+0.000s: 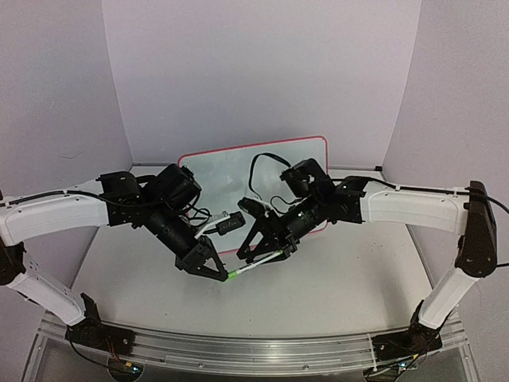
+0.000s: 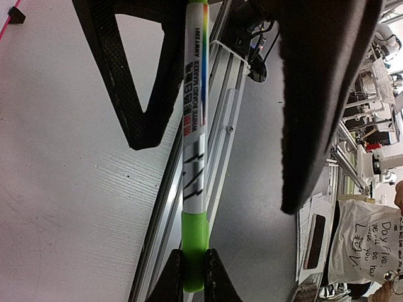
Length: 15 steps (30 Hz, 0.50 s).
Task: Write a sentence on the whiteboard
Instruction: Pass from the left arm to the right
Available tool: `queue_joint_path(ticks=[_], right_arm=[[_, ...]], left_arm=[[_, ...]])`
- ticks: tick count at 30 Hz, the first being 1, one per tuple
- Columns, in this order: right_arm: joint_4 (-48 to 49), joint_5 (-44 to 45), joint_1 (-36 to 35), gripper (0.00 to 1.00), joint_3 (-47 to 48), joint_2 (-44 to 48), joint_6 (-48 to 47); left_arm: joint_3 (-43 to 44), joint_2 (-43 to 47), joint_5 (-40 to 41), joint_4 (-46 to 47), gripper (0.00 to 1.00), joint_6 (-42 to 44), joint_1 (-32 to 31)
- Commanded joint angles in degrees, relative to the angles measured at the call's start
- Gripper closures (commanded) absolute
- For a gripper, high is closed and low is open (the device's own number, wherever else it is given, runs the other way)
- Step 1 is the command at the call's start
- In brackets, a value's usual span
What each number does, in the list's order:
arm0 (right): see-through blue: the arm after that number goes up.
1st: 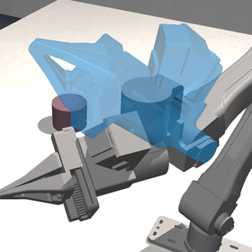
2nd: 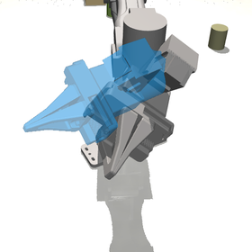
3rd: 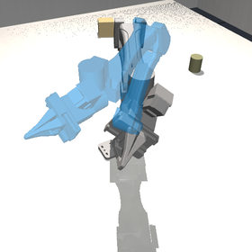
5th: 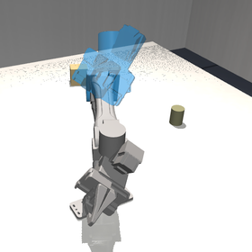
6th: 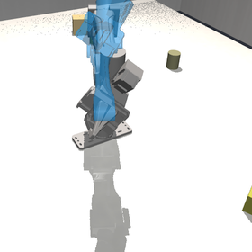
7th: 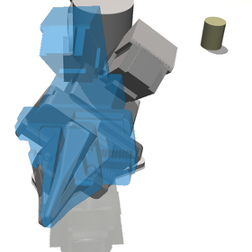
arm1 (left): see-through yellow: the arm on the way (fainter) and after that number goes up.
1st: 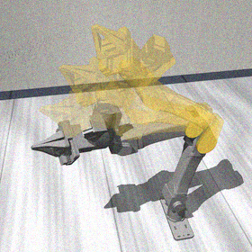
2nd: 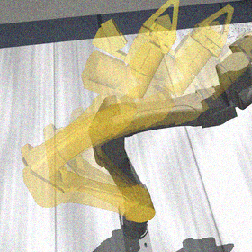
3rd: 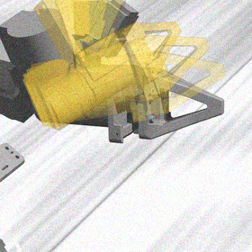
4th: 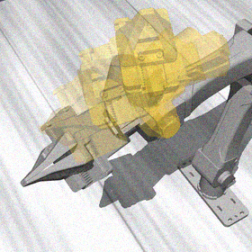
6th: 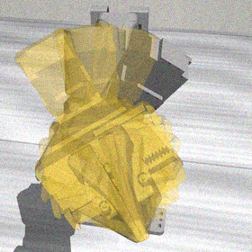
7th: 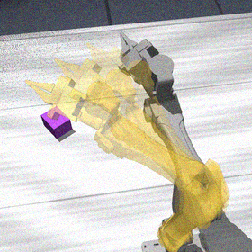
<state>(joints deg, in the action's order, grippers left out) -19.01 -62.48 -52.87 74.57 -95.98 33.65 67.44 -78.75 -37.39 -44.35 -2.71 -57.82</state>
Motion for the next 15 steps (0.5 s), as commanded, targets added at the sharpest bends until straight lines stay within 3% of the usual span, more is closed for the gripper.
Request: queue_joint_path(ticks=[1,15], right_arm=[[2.1,-0.8,-1.4,0.38,-0.9,2.8,0.4],[5.6,-1.4,-1.5,0.45,-3.2,4.5,2.0]], left_arm=[[2.8,0.0,0.2,0.6,1.00,2.0,-0.2],[0.6,0.8,0.6,1.5,1.00,2.0,-0.2]])
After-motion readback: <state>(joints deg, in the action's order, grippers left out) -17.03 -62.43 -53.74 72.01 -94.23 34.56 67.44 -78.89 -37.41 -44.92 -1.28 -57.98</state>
